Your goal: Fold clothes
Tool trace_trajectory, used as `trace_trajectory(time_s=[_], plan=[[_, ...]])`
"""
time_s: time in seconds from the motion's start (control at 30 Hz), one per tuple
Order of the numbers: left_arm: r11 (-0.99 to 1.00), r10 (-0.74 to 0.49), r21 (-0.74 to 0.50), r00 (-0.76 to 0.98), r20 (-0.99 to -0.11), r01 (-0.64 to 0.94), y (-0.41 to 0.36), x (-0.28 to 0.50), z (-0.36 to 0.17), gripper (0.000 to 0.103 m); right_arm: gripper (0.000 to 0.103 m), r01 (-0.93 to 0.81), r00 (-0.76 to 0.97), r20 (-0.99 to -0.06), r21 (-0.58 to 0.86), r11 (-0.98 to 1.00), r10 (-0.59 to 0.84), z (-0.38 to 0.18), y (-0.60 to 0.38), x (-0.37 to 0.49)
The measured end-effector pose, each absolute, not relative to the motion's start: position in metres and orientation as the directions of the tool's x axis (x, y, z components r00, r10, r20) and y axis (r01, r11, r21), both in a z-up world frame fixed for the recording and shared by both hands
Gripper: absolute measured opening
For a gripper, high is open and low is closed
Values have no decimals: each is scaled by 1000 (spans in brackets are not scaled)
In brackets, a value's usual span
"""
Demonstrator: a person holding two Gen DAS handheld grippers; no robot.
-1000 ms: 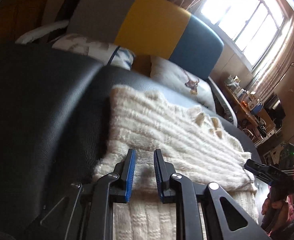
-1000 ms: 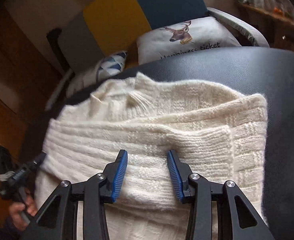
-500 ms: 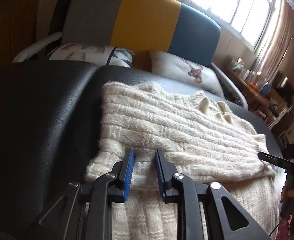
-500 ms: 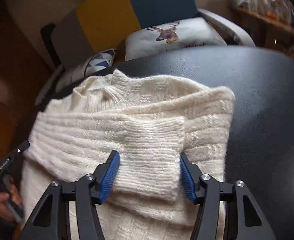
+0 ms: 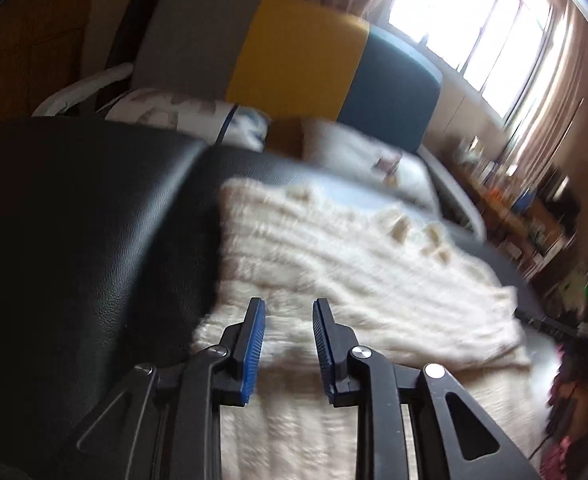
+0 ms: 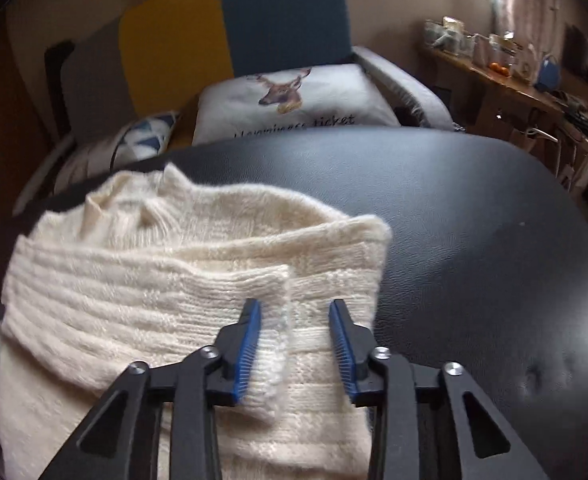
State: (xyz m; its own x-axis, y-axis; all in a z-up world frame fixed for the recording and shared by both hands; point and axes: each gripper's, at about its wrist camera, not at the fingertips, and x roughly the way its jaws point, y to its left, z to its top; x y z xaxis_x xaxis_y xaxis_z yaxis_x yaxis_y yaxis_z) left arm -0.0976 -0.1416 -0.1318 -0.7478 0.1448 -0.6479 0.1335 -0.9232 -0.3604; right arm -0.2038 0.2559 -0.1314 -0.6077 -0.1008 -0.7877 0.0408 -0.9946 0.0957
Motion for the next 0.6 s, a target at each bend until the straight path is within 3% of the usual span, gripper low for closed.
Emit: trace_trajectory(time_s=[0.07,0.13,0.27,0.33,0.43,0.53,0.6], plan=[[-941,142,-321,-732,-666,110,-133,-98,-135,24,41,70,-635,-761,115,-991,-133,-117,253,-192],[-958,97,-249,-654,-750,144,-128,-109,-155,24,43,127,-634,-750,143,-982,-191,-110,241,-183],[-956,111,-259,-643,-757,140,-136,-111,-148,24,65,179,-566,-812,48,-983,-143,-133,203,-181],[-944,140,-300,-652,-745,140,-143,-101,-139,24,72,139,-552,-816,111,-984,-170,-139,211,-179],[-917,203,-380,-676,-709,123,-156,-69,-123,25,74,78,-535,-817,206,-975,-215,-146,222,-175],[-890,286,-447,-660,-694,84,-168,-29,-121,26,81,77,-542,-755,393,-916,-369,-130,241,-148],[-887,308,-456,-637,-707,77,-175,-3,-127,26,93,96,-519,-706,512,-854,-482,-124,253,-122]])
